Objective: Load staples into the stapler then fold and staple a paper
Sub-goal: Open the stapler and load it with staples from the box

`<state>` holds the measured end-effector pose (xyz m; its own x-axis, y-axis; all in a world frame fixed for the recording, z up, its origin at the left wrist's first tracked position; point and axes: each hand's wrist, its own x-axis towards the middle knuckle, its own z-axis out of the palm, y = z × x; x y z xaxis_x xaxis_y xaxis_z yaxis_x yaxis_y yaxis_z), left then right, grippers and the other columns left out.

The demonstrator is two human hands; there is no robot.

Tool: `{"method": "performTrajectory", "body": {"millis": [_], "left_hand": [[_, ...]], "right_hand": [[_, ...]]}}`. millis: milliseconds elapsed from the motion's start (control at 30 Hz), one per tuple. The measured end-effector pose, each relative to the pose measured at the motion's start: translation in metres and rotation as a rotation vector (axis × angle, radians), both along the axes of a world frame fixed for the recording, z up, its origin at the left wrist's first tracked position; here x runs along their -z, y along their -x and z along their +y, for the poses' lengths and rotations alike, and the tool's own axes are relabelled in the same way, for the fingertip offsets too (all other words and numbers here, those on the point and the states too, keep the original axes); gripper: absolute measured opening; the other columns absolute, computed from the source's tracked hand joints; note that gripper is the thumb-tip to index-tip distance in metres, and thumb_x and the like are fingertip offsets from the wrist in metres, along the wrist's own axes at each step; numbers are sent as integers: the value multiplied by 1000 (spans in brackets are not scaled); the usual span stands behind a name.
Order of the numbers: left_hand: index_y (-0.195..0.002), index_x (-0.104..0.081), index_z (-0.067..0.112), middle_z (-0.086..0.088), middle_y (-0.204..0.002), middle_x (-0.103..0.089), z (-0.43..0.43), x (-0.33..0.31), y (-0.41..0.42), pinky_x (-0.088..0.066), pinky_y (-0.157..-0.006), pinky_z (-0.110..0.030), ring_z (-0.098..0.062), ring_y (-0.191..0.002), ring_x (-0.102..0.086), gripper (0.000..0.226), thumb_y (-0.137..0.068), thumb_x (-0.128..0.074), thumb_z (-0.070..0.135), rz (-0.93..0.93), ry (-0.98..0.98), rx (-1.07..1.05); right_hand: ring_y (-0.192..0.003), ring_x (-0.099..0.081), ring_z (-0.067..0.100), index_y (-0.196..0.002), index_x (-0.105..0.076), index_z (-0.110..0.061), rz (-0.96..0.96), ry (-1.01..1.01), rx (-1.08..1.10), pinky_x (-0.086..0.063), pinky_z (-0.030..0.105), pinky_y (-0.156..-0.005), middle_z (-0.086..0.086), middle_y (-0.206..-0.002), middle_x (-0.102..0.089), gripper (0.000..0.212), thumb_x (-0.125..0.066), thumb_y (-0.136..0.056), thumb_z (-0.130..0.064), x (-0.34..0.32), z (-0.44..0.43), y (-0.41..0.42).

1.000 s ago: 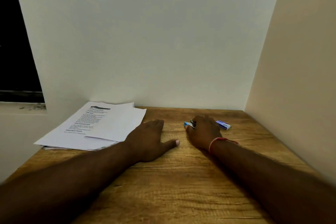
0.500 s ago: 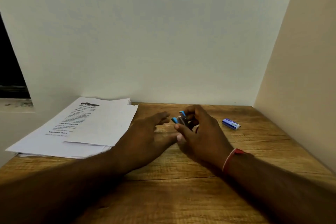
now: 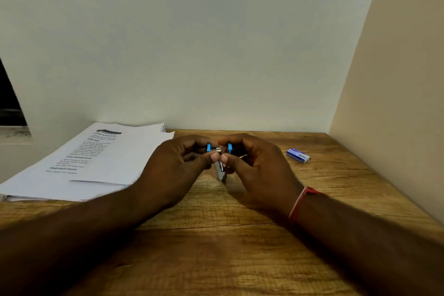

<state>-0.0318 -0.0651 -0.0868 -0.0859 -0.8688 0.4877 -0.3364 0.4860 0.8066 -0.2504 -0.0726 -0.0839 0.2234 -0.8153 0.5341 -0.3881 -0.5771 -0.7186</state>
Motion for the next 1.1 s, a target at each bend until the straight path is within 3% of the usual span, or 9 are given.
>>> {"method": "performTrajectory", "body": {"millis": [200, 433, 533, 633, 733, 833, 933, 1100], "left_hand": [[-107, -84, 38, 11, -99, -86, 0, 1, 2, -66, -95, -53, -10, -96, -82, 7, -100, -84, 35, -52, 35, -57], [-108, -83, 33, 7, -96, -84, 4, 0, 4, -65, -95, -50, -13, -96, -81, 8, -101, -82, 36, -72, 20, -86], [-108, -83, 31, 6, -96, -85, 3, 0, 4, -66, -90, -38, -13, -96, -82, 7, -102, -81, 35, -58, 19, -98], [-106, -82, 29, 1, -95, -85, 1, -1, 1, -62, -83, -24, -12, -92, -84, 7, -102, -81, 34, -2, 4, -98], [-107, -82, 27, 0, -95, -85, -1, -2, -2, -63, -82, -19, -14, -92, -84, 10, -102, -81, 35, 14, 1, -104], [-107, -83, 28, 3, -93, -85, -2, -2, -3, -59, -81, -16, -10, -92, -83, 9, -101, -82, 35, 18, 2, -109], [-108, -84, 30, 10, -92, -85, -3, -1, -4, -61, -86, -26, -6, -92, -82, 12, -100, -82, 39, -5, 16, -136], [-112, -84, 33, 10, -94, -83, -3, -1, -3, -62, -89, -32, -10, -95, -79, 14, -100, -82, 40, -36, 28, -157]], "right_hand": [[-89, -83, 11, -115, -80, -30, -111, -94, -67, -65, 22, -78, -12, -102, -86, 21, -81, -101, -14, -1, -2, 5], [-87, -85, 20, -118, -80, -16, -195, -196, -121, -67, 27, -76, -1, -103, -88, 20, -80, -99, -7, -4, -6, 8], [-94, -86, 20, -114, -79, -15, -251, -233, -130, -68, 28, -77, 3, -103, -88, 17, -79, -100, -6, -1, -10, 10], [-102, -85, 26, -112, -80, -16, -316, -320, -122, -70, 37, -87, 9, -105, -88, 15, -81, -99, -9, 1, -17, 17], [-100, -85, 23, -107, -84, -22, -230, -386, -74, -68, 43, -91, 7, -104, -88, 14, -86, -96, -14, 2, -23, 29], [-82, -79, 10, -101, -86, -34, 5, -355, 24, -66, 31, -78, 1, -96, -86, 12, -92, -91, -28, -2, -27, 41], [-74, -73, 3, -96, -87, -33, 130, -297, 49, -61, 20, -67, 3, -94, -84, 14, -96, -86, -36, -6, -28, 49], [-87, -73, 0, -93, -86, -37, 387, -195, 70, -57, 23, -74, -16, -95, -82, 14, -96, -84, -42, -12, -26, 55]]}}
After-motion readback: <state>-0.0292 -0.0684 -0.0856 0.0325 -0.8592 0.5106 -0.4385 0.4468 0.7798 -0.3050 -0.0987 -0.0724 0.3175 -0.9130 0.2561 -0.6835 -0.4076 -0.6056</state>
